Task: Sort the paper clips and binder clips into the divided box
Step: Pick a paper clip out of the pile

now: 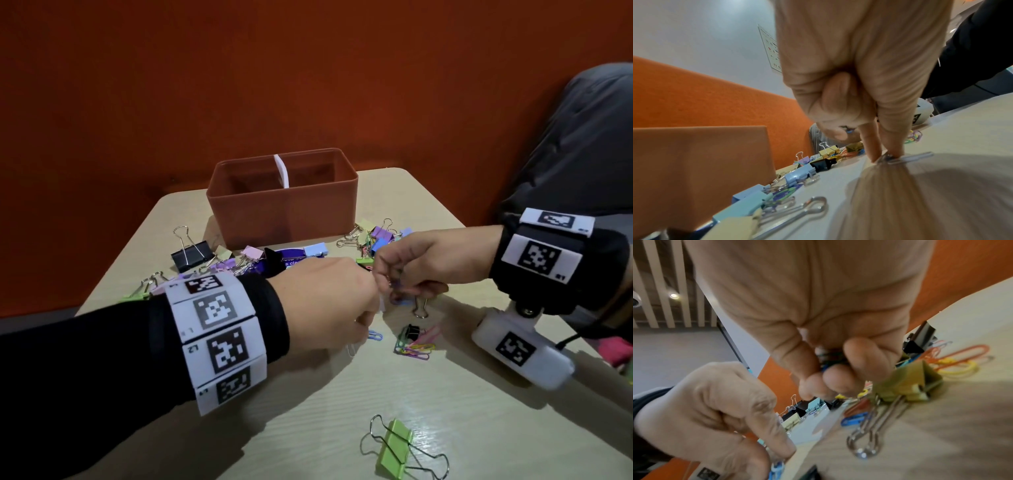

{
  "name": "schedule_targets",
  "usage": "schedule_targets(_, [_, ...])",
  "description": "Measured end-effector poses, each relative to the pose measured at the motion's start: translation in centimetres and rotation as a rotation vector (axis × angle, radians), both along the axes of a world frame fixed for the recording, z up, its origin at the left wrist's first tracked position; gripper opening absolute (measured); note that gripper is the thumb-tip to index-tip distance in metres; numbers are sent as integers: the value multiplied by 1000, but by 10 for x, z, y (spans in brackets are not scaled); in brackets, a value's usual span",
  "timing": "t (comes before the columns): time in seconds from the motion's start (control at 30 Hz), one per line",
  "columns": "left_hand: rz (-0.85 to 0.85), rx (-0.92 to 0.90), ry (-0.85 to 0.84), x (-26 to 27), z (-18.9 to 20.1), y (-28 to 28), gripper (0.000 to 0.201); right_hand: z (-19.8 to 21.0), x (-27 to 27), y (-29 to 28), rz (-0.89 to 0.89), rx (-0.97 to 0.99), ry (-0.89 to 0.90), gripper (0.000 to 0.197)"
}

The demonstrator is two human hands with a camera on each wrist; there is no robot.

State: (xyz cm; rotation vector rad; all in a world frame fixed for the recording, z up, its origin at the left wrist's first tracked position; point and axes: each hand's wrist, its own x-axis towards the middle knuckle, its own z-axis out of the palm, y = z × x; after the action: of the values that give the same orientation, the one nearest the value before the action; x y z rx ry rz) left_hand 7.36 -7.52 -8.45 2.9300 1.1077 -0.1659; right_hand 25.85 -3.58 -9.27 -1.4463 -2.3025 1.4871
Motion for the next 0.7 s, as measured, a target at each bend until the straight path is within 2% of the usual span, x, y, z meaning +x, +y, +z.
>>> schedule_targets(0.17, [-2, -10, 34, 1, -1, -1, 10, 7, 0, -13, -20, 22, -21, 16])
schedule_targets(0.23, [11, -47, 66, 0, -1, 1, 9, 10, 0, -20, 30, 93, -82, 18])
schedule_targets(0.3, [15, -68, 107, -1, -3, 2, 11, 12, -2, -30, 116, 222, -217, 10])
schedule_targets(0.4, [25, -99, 157, -1, -4, 4, 19, 13, -11, -43, 197, 358, -415, 28])
schedule_targets(0.47, [31, -130, 169, -3, -5, 6, 19, 12, -18, -46, 227, 450, -504, 32])
schedule_targets(0.7, [85, -173, 162, -7, -2, 6, 19, 6, -29, -38, 281, 475, -544, 13])
